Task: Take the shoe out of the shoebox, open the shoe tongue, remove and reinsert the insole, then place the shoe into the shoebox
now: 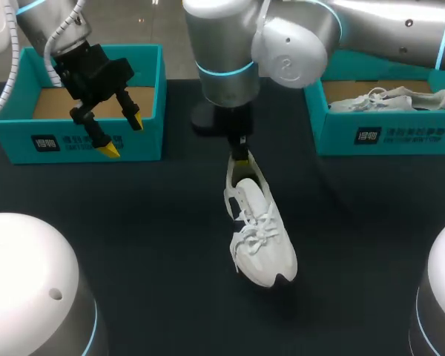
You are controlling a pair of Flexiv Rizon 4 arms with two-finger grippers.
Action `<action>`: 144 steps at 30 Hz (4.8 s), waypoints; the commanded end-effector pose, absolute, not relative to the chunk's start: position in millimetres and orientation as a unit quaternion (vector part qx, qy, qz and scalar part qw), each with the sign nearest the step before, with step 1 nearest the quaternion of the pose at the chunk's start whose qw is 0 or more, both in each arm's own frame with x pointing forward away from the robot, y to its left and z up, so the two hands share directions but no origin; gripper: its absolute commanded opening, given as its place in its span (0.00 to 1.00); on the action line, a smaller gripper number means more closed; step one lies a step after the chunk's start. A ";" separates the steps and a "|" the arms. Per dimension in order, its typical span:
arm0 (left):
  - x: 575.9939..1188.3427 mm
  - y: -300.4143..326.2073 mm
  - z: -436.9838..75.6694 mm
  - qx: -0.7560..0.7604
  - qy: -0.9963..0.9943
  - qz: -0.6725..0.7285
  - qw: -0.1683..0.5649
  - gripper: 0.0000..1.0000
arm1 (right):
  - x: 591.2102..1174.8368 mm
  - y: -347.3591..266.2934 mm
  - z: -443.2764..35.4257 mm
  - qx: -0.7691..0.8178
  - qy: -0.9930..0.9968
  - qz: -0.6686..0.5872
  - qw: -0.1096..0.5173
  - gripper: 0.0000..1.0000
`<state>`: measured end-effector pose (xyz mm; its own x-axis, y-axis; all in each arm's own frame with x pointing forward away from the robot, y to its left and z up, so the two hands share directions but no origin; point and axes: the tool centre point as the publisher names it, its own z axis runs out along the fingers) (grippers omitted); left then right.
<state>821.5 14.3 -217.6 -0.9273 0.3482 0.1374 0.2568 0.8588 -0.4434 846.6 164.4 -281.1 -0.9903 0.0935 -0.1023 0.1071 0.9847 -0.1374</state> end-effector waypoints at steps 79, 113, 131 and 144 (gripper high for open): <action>821.7 14.7 -217.2 -0.158 -0.958 0.213 0.107 1.00 | 1024.6 -69.8 -81.9 0.097 0.979 -0.134 0.119 0.00; 821.7 14.7 -217.2 -0.158 -0.958 0.213 0.107 1.00 | 1085.2 -135.3 -88.4 0.141 0.976 -0.124 0.110 0.00; 821.7 14.7 -217.2 -0.158 -0.958 0.213 0.107 1.00 | 1167.0 -215.1 -100.7 0.171 0.972 -0.099 0.130 0.00; 821.7 14.7 -217.2 -0.158 -0.958 0.213 0.107 1.00 | 1210.3 -266.3 -113.7 0.198 0.972 -0.091 0.094 0.00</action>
